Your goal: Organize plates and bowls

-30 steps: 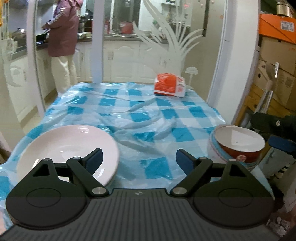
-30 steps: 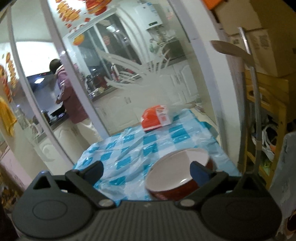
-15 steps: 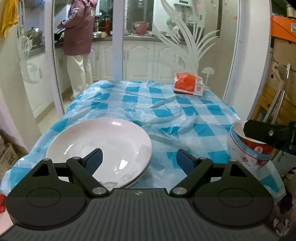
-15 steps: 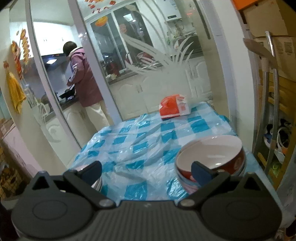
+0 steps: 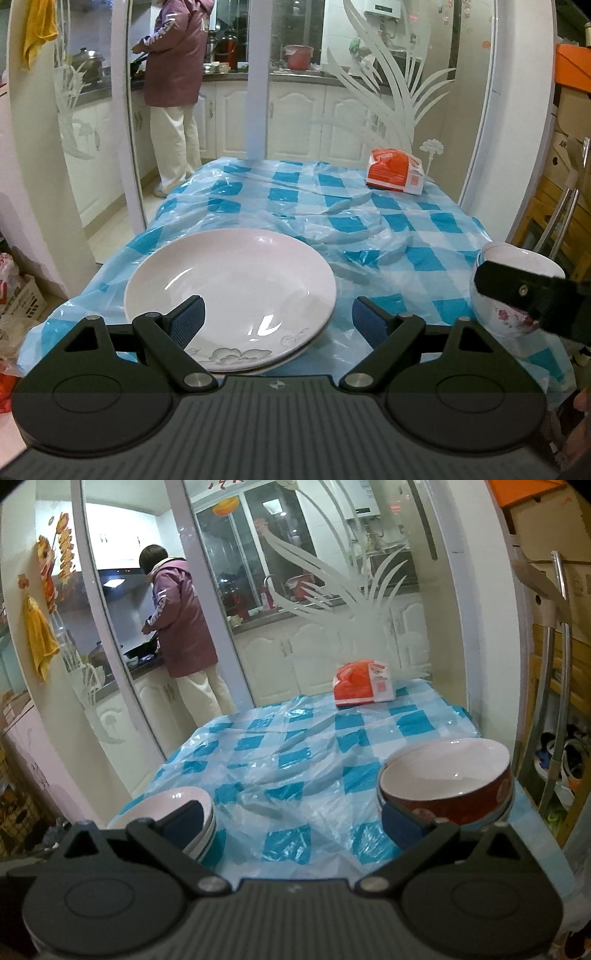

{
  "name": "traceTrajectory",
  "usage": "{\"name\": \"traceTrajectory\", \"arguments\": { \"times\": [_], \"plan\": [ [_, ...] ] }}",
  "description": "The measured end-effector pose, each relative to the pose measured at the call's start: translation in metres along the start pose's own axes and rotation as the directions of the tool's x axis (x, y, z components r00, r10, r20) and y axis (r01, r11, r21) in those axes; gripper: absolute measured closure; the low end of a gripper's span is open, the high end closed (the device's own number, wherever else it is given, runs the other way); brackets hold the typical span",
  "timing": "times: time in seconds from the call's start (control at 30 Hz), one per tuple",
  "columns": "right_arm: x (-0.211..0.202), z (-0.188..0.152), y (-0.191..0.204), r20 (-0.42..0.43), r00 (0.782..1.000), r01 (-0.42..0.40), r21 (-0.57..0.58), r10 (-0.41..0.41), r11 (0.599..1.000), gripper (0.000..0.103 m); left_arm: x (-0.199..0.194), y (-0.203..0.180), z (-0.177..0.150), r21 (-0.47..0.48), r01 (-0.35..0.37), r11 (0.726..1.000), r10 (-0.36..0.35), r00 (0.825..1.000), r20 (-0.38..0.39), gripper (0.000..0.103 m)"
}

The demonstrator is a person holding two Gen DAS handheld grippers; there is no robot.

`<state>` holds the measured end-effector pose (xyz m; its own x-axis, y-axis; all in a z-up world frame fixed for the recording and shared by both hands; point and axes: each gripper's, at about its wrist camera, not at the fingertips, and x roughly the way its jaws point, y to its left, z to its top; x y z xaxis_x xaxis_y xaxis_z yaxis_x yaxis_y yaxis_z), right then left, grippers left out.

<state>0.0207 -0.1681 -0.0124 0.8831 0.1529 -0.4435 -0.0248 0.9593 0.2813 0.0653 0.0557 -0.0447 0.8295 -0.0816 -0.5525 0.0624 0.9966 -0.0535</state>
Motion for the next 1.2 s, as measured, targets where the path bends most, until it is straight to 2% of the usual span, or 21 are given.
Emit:
{"name": "traceTrajectory", "arguments": {
  "times": [1.2],
  "plan": [
    [0.001, -0.013, 0.001, -0.010, 1.000, -0.006, 0.003, 0.006, 1.000, 0.001, 0.000, -0.004, -0.003, -0.012, -0.015, 1.000, 0.015, 1.000, 0.011, 0.000]
  ]
}}
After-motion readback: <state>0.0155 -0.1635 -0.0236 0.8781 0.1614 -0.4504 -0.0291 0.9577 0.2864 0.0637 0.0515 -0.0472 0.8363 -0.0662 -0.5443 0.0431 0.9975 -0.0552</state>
